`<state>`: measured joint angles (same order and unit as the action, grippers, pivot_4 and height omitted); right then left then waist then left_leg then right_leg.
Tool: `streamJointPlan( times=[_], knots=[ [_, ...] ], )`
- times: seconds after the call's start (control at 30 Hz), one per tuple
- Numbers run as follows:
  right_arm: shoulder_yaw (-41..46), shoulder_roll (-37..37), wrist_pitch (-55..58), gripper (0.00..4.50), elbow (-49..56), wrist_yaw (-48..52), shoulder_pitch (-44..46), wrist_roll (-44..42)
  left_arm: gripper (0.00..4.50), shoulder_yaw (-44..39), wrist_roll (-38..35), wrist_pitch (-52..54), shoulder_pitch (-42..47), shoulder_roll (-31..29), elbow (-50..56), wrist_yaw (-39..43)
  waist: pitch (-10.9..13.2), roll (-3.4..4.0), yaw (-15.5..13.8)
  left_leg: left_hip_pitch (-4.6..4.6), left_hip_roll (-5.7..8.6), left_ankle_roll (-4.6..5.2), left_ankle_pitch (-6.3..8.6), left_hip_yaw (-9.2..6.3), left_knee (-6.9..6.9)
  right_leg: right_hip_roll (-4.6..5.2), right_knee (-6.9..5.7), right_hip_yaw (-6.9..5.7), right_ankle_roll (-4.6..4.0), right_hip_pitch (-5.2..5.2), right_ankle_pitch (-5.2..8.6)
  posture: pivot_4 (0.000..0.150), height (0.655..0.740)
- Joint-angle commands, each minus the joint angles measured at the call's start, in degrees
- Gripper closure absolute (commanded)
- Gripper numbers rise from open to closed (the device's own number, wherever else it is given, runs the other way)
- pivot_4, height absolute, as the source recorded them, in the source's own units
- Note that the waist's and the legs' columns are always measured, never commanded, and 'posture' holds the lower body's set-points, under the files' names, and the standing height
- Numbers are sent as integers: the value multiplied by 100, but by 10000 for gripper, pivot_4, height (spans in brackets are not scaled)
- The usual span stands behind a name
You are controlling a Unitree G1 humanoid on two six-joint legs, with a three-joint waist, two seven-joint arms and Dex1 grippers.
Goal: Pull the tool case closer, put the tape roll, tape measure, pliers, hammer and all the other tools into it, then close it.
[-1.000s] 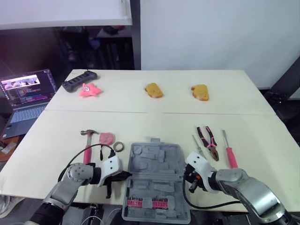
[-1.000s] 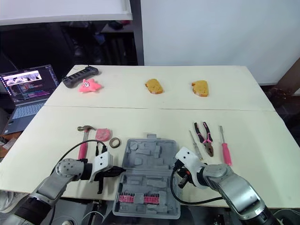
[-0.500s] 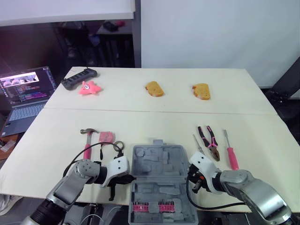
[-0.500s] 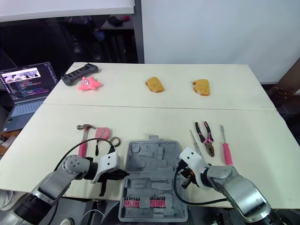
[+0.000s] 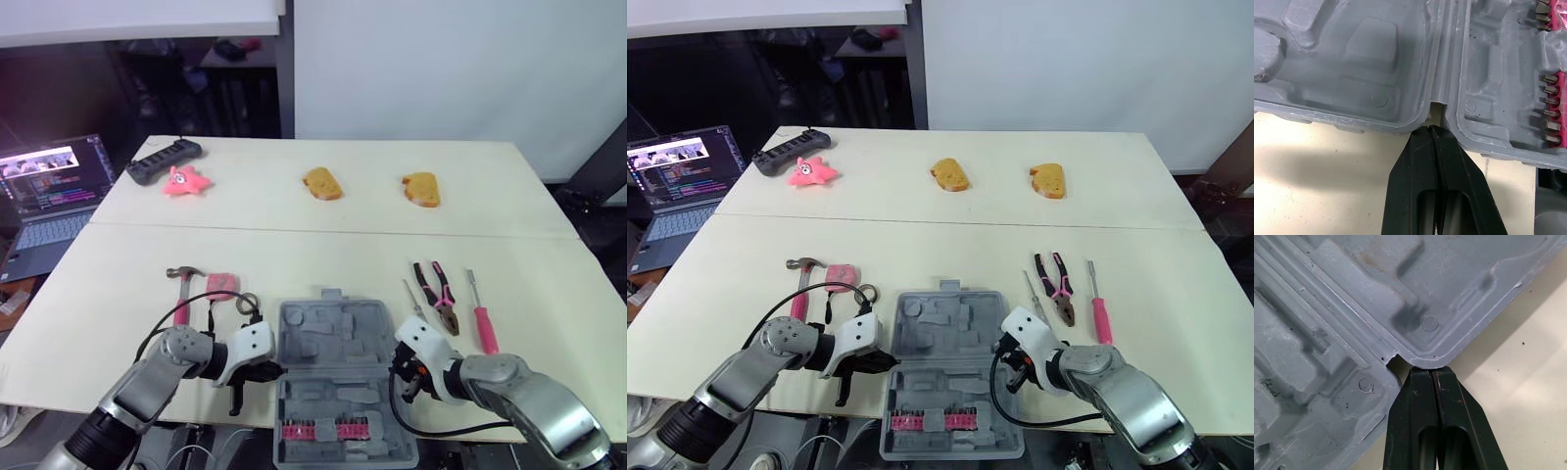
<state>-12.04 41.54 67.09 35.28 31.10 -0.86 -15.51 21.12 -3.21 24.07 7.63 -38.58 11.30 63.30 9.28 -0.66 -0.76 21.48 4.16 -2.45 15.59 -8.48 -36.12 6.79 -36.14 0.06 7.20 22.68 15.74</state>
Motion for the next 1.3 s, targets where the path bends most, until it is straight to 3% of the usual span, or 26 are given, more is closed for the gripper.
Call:
streamJointPlan(
  times=[0.03, 1.03, 1.3],
  knots=[
    [40, 50, 117, 44661, 107, -48, -68, -62, 45000, -38, -63, -164, 58, -2, 9, -11, 0, 0, 0, 0, 0, 0, 0, 0, 0, 0, 0, 0, 0, 0, 0, 1500, 7400],
    [-61, -92, 713, 44661, 523, -300, -131, -480, 45000, -48, 21, -610, 16, 14, -473, -154, 1, 0, 2, 0, -1, 0, 0, 0, 0, -1, -1, -1, -1, 2, -1, 1500, 7400],
    [390, 75, 564, 44661, 562, -310, -327, -476, 45000, -318, -107, -650, 67, -140, -547, -99, 2, 0, 0, 1, -1, 0, 0, 0, 1, 0, -1, -2, -1, 2, -1, 1500, 7400]
  ],
)
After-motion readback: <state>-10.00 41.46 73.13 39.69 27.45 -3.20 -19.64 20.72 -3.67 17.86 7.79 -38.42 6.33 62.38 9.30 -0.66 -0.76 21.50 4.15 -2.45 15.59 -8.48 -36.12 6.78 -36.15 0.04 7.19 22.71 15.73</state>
